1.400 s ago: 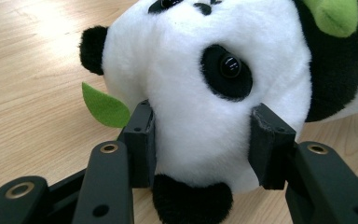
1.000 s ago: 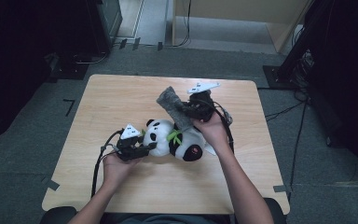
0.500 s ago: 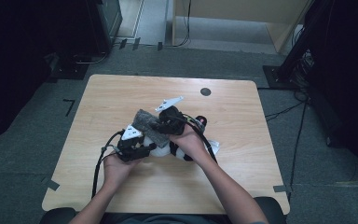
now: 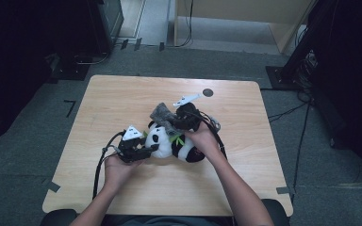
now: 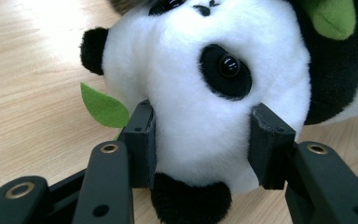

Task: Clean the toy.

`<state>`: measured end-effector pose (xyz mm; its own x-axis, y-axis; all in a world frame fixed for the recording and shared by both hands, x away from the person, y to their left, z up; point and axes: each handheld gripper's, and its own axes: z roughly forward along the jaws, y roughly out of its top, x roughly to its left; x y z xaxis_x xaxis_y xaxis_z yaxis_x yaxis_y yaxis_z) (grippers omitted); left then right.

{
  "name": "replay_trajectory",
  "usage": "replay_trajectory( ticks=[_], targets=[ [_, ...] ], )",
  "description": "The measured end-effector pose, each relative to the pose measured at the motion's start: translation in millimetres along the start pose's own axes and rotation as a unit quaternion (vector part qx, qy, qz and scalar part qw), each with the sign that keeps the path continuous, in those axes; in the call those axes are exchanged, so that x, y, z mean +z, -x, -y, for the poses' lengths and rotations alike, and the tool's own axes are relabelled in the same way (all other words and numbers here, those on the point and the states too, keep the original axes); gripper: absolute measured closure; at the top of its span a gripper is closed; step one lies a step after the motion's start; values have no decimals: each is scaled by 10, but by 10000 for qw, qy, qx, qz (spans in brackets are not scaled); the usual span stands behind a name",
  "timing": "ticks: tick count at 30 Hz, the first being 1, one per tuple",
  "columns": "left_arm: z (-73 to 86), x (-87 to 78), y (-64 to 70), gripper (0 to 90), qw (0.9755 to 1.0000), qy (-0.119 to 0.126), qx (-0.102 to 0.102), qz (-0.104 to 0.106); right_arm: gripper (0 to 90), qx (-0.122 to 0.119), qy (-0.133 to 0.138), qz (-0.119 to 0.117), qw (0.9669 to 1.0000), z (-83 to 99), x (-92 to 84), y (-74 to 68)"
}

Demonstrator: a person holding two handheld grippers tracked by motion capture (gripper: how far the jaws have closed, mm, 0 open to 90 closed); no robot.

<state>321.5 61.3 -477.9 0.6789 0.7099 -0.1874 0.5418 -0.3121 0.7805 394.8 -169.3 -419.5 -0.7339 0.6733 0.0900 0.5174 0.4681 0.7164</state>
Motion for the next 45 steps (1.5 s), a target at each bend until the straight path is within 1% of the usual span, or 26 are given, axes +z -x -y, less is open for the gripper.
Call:
replay_trajectory(
  ticks=[1,3,5,8,10,11,14,16,18,21,22,24,27,29,30,32,35,36,38,39,41,43,45],
  targets=[
    [-1,1,-4,507,10000,6,-20,6,813,21,1,39,10000,21,-9,42],
    [-2,3,2,507,10000,8,-15,-7,814,190,14,-3,9998,59,-39,136],
    [-3,6,3,507,10000,19,-13,-11,813,265,36,-17,9996,74,-68,184],
    [-5,5,-2,507,10000,12,-17,-4,813,230,92,84,9997,82,-113,218],
    [-6,3,-1,507,10000,3,-15,-7,812,281,121,122,9995,88,-144,242],
    [-7,3,-2,507,10000,0,-16,-7,812,303,147,161,9993,90,-169,260],
    [-8,3,-7,507,10000,-7,-24,-1,813,352,234,389,9983,99,-250,318],
    [-10,3,-6,507,10000,-15,-28,-2,814,461,251,529,9972,126,-320,394],
    [-14,5,-5,507,10000,-17,-34,-4,814,622,228,531,9964,168,-360,472],
    [-17,7,-10,507,10000,-17,-31,7,810,816,272,439,9953,208,-397,541],
    [-18,8,-10,507,10000,-17,-34,8,809,785,305,444,9955,211,-408,555],
    [-17,9,-11,506,10000,-22,-16,7,808,809,338,381,9954,211,-424,558],
    [-18,12,-14,504,10000,-23,-11,11,801,853,473,222,9950,207,-455,548],
    [-21,15,-16,504,10000,-24,-31,8,799,820,596,153,9947,192,-490,527],
    [-22,15,-16,504,10000,-25,-29,5,796,748,676,137,9948,181,-519,502],
    [-26,17,-22,504,10000,-32,-30,14,792,711,754,111,9946,165,-555,469],
    [-31,21,-24,503,10000,-29,-64,23,790,738,894,-44,9932,138,-626,424],
    [-34,22,-28,504,10000,-31,-50,24,787,708,924,-86,9932,120,-657,400],
    [-37,26,-29,503,10000,-21,-63,27,780,646,929,-135,9935,90,-700,359],
    [-38,28,-29,503,10000,-18,-68,25,778,616,981,-165,9931,77,-722,331],
    [-41,29,-32,503,10000,-18,-56,24,773,532,1013,-286,9930,48,-748,273],
    [-43,30,-32,503,10000,-21,-57,24,772,449,932,-406,9938,21,-736,193],
    [-45,30,-32,503,10000,-25,-60,23,772,380,826,-552,9943,4,-686,124]
  ],
)
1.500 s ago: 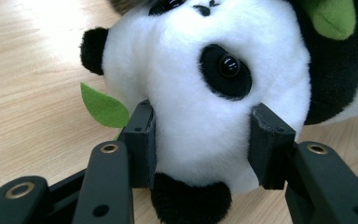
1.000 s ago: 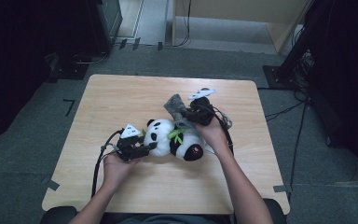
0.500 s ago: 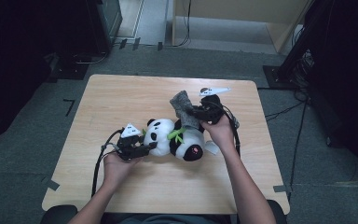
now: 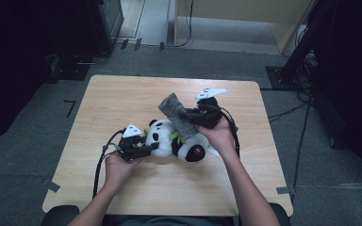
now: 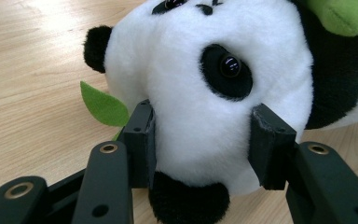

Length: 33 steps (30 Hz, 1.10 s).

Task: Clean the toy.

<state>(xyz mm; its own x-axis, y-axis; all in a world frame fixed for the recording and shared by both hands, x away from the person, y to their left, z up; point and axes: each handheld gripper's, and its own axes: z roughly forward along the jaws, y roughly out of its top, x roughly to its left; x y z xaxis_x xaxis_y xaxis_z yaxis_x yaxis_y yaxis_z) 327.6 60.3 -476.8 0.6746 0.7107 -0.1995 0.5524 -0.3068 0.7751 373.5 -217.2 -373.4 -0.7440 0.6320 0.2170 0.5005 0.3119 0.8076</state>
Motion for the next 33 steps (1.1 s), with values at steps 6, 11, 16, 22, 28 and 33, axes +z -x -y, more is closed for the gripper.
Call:
replay_trajectory(
  ticks=[6,11,16,22,28,33],
  targets=[
    [0,-1,1,503,10000,-4,2,-5,775,-201,-388,-259,9987,28,248,-161],
    [5,-3,6,503,10000,0,-6,-11,774,-297,-606,-393,9969,57,417,-274],
    [6,-1,14,502,10000,7,-20,-36,759,-379,-799,-442,9951,92,534,-336],
    [4,-1,23,502,10000,-25,17,-59,679,-392,-837,-649,9936,145,571,-296],
    [3,-2,24,504,10000,-40,20,-59,766,-535,-875,-514,9934,157,561,-306],
    [-3,0,20,509,10000,-43,-14,-41,792,-441,-955,-528,9930,163,510,-243]
  ],
)
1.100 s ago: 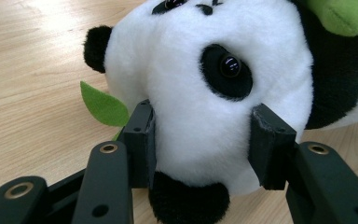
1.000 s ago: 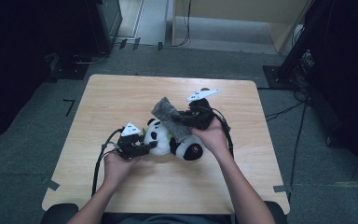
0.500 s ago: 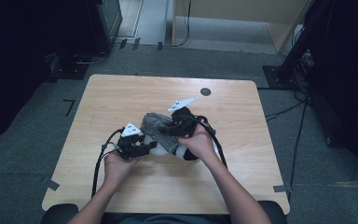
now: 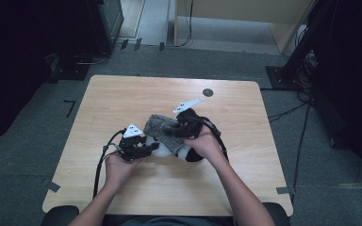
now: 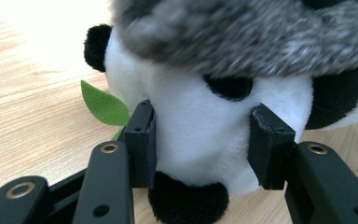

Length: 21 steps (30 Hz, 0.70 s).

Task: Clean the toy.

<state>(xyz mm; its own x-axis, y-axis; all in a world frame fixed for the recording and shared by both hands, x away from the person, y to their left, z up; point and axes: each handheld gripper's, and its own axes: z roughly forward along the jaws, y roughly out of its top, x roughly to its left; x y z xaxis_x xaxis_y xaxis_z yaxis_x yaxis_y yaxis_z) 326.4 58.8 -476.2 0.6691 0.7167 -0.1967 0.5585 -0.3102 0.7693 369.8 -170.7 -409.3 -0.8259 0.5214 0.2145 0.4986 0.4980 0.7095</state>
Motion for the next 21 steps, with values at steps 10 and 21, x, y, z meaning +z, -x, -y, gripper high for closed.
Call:
replay_trajectory(
  ticks=[10,21],
  targets=[
    [-2,-2,0,515,10000,-9,-11,14,791,235,-23,259,9994,121,-229,144],
    [-6,0,-10,516,10000,-28,-71,37,789,475,283,420,9976,355,-489,261]
  ],
)
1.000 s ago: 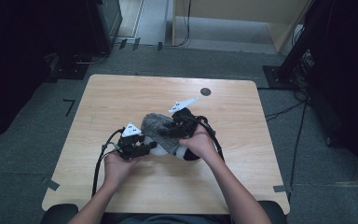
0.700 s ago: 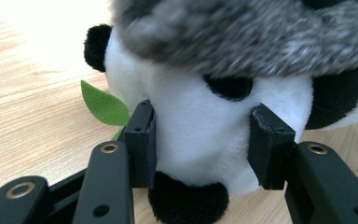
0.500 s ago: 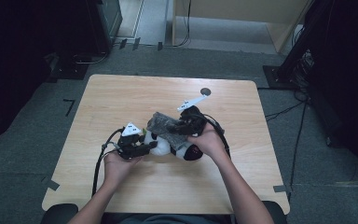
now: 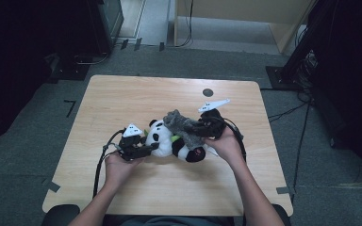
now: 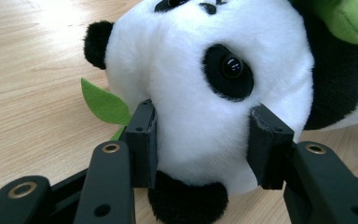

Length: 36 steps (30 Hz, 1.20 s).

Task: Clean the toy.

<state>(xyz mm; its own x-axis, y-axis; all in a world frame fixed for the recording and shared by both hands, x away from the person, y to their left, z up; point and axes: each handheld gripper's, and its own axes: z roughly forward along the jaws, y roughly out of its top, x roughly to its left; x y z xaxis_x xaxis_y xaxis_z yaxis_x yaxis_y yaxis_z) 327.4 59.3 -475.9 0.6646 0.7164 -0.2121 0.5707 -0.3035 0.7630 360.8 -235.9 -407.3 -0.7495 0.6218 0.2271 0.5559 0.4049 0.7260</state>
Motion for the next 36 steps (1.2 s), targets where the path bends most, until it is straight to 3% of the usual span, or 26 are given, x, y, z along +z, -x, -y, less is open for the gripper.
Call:
replay_trajectory(
  ticks=[9,19,26,32,36],
  targets=[
    [-5,-3,-6,516,10000,-31,7,23,785,277,155,173,9993,299,-208,80],
    [-24,3,-23,515,10000,-47,-49,60,773,542,-33,482,9974,699,-328,241],
    [-40,10,-45,514,9999,-56,-77,127,775,638,352,301,9969,843,-290,331],
    [-52,14,-52,514,9999,-78,-54,137,785,805,165,432,9957,900,-309,381],
    [-50,21,-53,514,9999,-71,-45,145,796,855,410,187,9953,852,-421,360]
  ],
)
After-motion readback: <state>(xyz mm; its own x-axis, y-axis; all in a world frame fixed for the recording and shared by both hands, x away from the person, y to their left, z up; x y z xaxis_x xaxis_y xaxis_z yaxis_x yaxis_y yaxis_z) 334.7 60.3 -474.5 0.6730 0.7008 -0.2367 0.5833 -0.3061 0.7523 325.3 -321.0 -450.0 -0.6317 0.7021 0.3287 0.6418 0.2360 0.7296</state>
